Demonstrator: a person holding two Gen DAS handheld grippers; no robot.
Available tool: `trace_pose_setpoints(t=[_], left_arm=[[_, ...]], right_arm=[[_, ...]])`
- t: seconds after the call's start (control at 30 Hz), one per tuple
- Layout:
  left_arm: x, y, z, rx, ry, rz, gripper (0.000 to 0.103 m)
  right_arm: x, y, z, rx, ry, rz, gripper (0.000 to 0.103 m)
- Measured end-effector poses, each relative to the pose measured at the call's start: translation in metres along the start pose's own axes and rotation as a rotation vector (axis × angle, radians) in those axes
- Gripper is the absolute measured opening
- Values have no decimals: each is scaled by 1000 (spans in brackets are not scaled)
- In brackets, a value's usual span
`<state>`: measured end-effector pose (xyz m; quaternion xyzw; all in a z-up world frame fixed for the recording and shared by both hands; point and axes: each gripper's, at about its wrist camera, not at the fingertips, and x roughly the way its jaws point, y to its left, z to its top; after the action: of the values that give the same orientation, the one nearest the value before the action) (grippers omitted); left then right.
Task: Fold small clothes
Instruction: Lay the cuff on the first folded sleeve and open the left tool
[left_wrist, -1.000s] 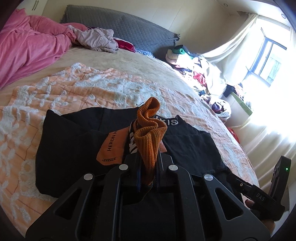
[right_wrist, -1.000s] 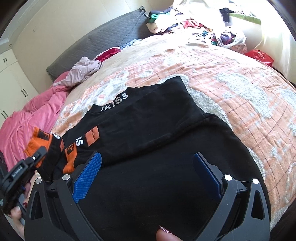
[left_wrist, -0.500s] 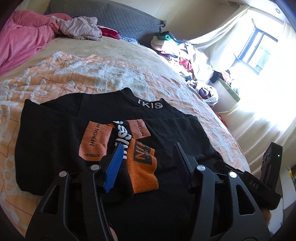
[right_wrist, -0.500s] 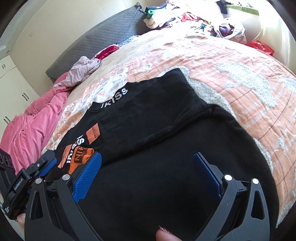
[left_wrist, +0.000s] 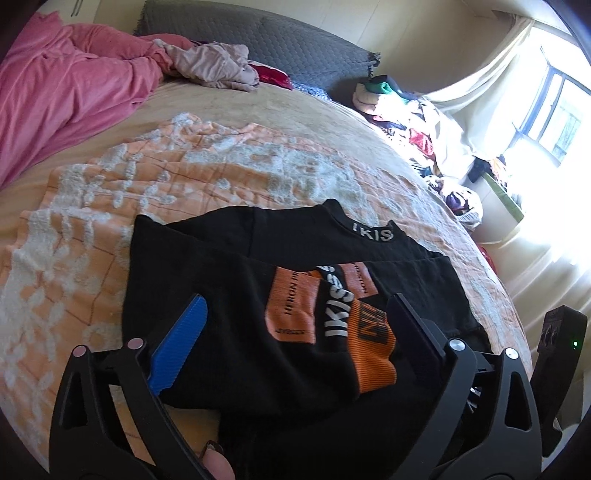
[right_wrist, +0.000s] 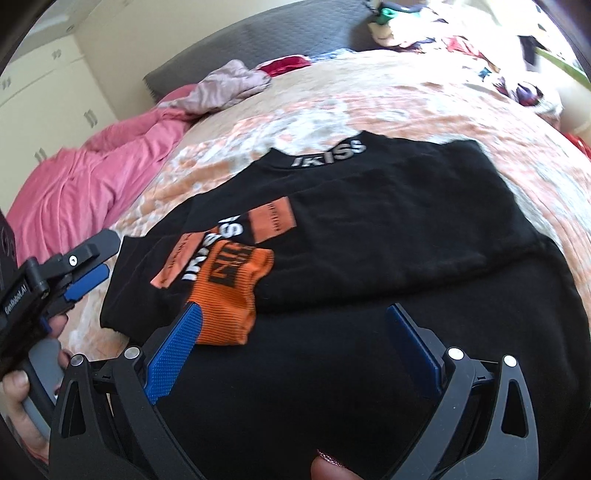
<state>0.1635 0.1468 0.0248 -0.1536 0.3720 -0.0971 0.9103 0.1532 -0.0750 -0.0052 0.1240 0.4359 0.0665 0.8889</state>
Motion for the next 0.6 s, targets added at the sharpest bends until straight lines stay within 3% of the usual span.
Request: trace_pose_setpoints(t=[0.23, 0.4, 0.6], left_arm=[[-5, 36, 6, -98, 7, 70, 93], [-10, 55, 9, -163, 5, 97, 93], [-11, 71, 9, -221, 13, 128, 93]], right_arm=[[28, 31, 15, -118, 35, -4, 98], [51, 38, 26, -113, 80, 22, 94], [64, 56, 29, -138, 106, 90, 41]])
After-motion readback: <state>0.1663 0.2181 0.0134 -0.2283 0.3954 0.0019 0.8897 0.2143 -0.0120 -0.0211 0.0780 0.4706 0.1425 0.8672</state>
